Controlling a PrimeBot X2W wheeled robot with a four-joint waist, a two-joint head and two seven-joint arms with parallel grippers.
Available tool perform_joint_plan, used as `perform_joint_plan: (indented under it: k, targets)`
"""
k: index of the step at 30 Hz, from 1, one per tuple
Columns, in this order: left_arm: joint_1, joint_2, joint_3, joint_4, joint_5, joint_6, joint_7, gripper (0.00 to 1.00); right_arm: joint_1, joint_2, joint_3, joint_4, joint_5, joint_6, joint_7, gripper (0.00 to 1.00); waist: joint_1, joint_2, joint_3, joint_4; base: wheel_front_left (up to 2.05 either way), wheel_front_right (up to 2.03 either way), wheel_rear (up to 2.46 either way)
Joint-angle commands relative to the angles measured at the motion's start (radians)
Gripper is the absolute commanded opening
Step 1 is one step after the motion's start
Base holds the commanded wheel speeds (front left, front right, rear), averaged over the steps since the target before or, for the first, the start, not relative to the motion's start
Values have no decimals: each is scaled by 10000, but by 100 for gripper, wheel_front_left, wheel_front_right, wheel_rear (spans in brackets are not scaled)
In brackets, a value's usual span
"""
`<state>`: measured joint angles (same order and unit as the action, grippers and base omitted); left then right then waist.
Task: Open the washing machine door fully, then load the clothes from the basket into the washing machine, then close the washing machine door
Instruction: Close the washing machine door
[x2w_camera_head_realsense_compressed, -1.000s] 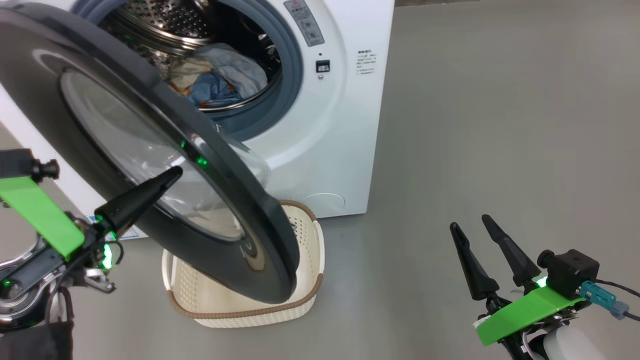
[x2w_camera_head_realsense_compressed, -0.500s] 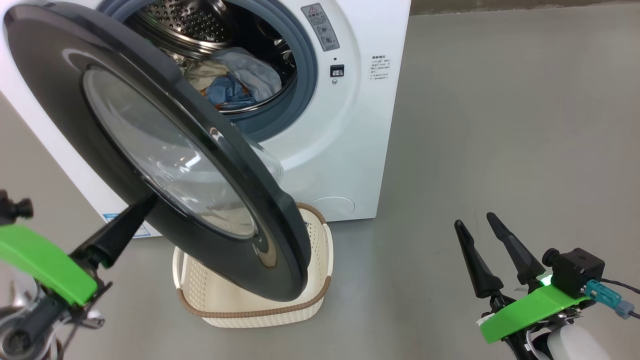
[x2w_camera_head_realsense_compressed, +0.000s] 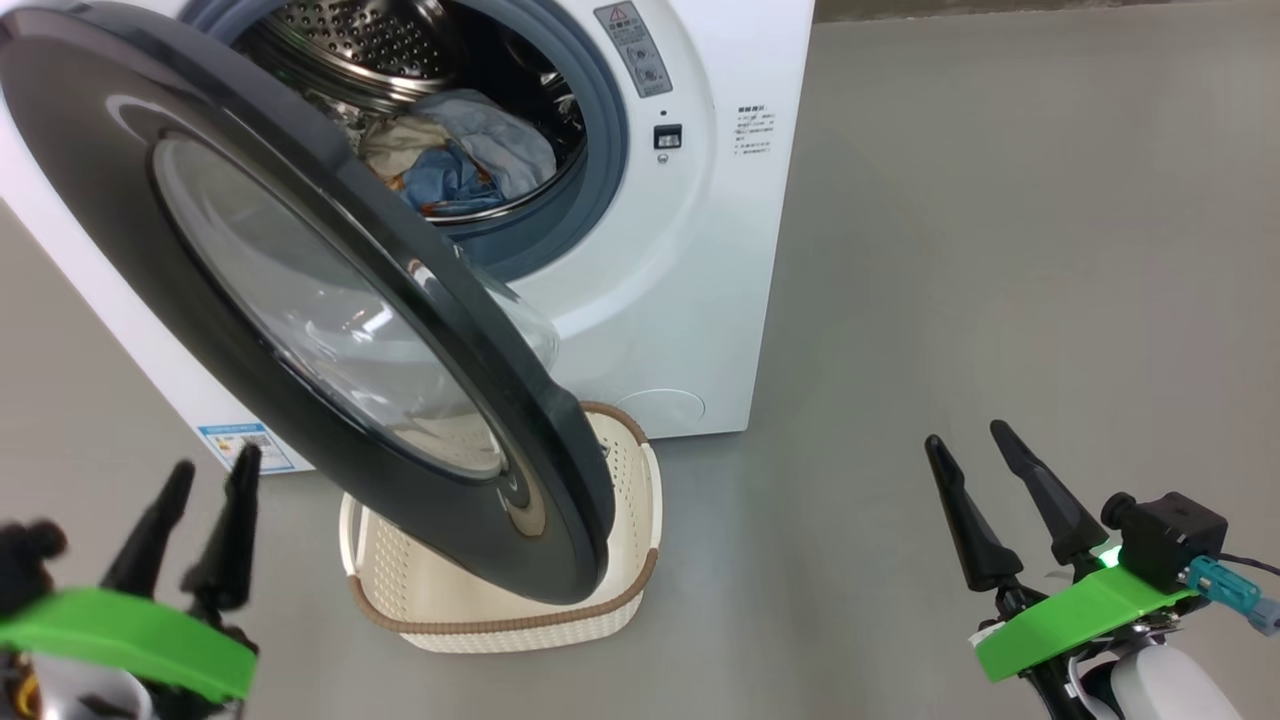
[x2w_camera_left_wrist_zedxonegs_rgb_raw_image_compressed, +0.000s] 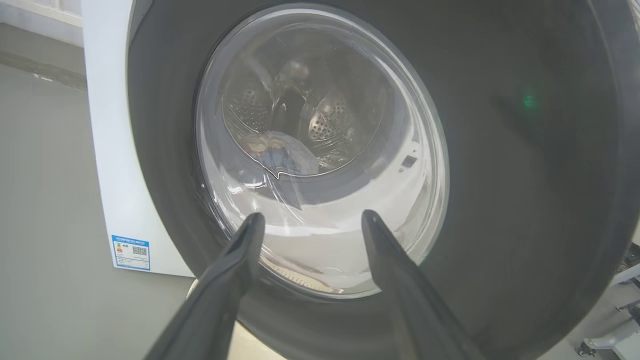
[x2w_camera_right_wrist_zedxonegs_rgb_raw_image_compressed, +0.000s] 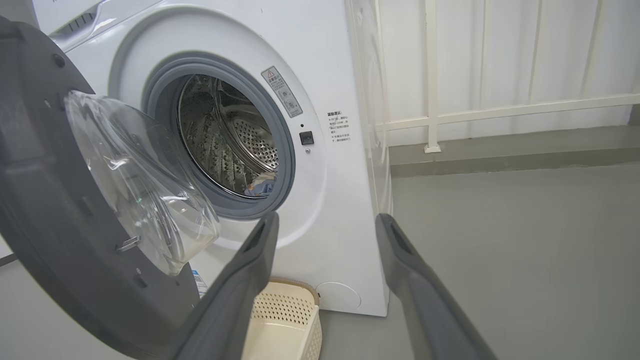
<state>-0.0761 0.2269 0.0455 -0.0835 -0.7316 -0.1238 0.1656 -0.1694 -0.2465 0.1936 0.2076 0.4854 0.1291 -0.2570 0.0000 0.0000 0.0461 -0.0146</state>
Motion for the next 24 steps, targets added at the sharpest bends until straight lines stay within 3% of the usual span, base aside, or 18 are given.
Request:
perform_joint_plan:
  k: [1,12,24]
  targets:
    - [-138,192,253,-134,258,-67,-366,100,-241,-131,140,-274,29,16,-48,100,0,0,23,13,0,0,0]
    - [91,-141,-201,1233,2102,137,-3425,100,-307,-174,145,-234,-17,16,-48,100,0,0,82,92,0,0,0]
    - [-17,-453,-202,2062,2882,356,-4204,100,-347,-226,161,-220,-7,16,-48,100,0,0,107,120,0,0,0]
